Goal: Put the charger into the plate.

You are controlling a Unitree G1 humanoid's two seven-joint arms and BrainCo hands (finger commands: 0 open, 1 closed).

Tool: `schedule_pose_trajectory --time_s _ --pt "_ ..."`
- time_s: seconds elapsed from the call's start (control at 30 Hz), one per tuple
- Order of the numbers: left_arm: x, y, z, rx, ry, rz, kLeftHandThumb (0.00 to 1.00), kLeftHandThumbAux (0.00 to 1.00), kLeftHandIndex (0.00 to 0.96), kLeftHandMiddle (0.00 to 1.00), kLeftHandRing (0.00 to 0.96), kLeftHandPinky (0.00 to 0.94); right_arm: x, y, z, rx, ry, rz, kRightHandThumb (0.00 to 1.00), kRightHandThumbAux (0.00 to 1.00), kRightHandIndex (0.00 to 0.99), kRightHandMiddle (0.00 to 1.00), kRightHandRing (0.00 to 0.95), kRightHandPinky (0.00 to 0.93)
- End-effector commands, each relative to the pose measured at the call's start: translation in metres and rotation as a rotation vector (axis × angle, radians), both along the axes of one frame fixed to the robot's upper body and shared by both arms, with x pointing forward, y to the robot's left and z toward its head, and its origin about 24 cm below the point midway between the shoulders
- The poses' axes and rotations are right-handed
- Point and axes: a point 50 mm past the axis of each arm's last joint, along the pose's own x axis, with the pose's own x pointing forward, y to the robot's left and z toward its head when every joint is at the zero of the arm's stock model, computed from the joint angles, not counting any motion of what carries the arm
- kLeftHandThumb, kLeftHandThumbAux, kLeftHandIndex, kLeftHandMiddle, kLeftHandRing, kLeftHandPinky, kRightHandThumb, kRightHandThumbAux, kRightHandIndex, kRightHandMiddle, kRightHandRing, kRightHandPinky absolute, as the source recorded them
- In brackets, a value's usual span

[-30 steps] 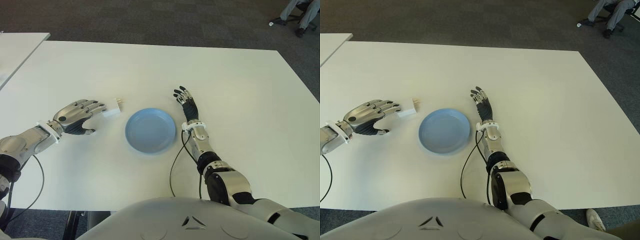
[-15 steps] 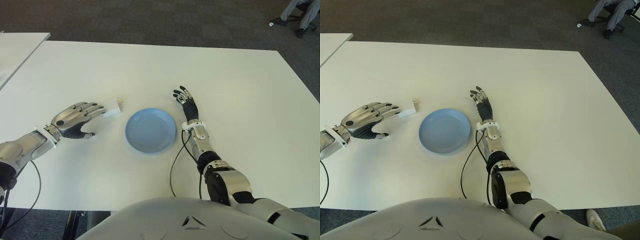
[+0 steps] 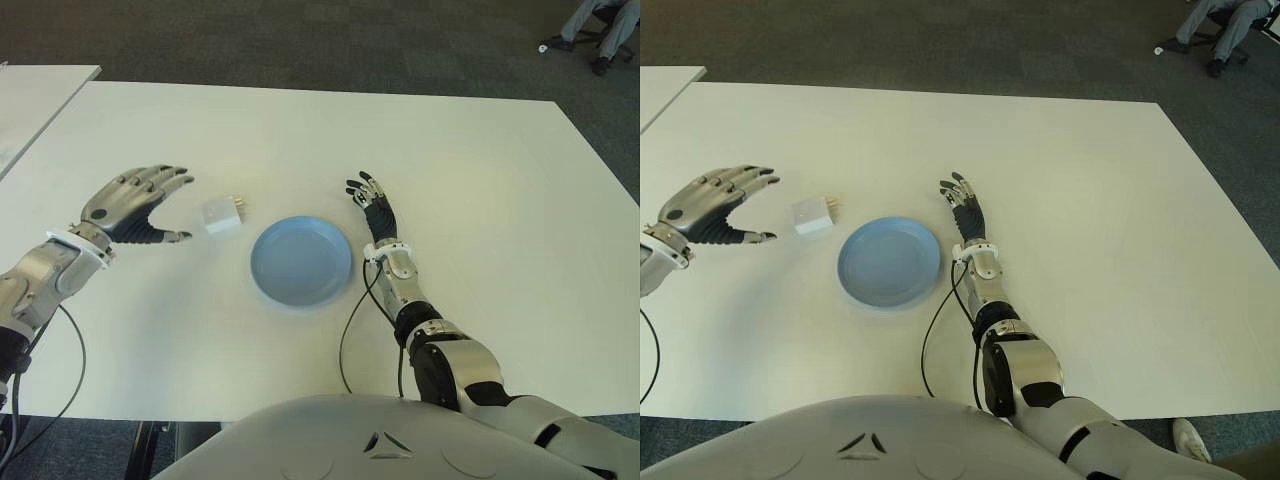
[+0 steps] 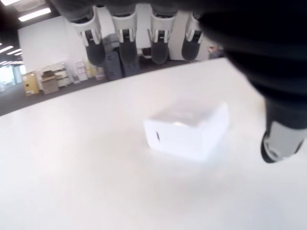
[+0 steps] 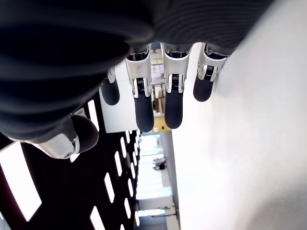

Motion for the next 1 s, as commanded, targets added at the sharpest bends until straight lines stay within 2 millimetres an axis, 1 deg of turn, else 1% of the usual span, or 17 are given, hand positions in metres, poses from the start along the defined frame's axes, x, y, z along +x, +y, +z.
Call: schedule_pose_trajectory --time_s 0.03,0.2,0.33,0.5,0.77,1.0 --pt "0.003 -0.001 -0.002 -0.056 0.006 0.063 0.164 0.401 0.000 0.000 0.000 0.027 -0.010 -0.002 -0.017 -0.009 0.088 -0.008 0.000 0.466 0.100 0.248 0.209 0.093" --pt "0.012 0.000 -0.007 -0.097 -0.014 0.116 0.196 0.343 0.000 0.000 0.000 0.013 -0.011 0.000 -0.017 0.002 0.088 -0.022 0.000 0.485 0.095 0.221 0.178 0.077" --pt "0.019 -0.004 -0.011 -0.120 -0.010 0.127 0.223 0.319 0.000 0.000 0.000 0.013 -0.012 0.001 -0.017 0.007 0.091 -0.035 0.000 0.492 0.097 0.194 0.155 0.093" --pt "0.031 -0.013 -0.026 -0.152 0.023 0.138 0.240 0.297 0.000 0.000 0.000 0.014 -0.011 0.002 -0.017 0.012 0.093 -0.041 0.000 0.490 0.105 0.180 0.144 0.109" --pt "0.041 -0.017 -0.042 -0.181 0.088 0.160 0.257 0.274 0.000 0.000 0.000 0.019 -0.011 0.003 -0.017 0.020 0.094 -0.041 0.000 0.491 0.112 0.175 0.142 0.113" --pt "0.045 -0.021 -0.052 -0.188 0.135 0.182 0.272 0.260 0.000 0.000 0.000 0.008 -0.011 0.002 -0.018 0.021 0.104 -0.044 0.000 0.490 0.098 0.138 0.111 0.085"
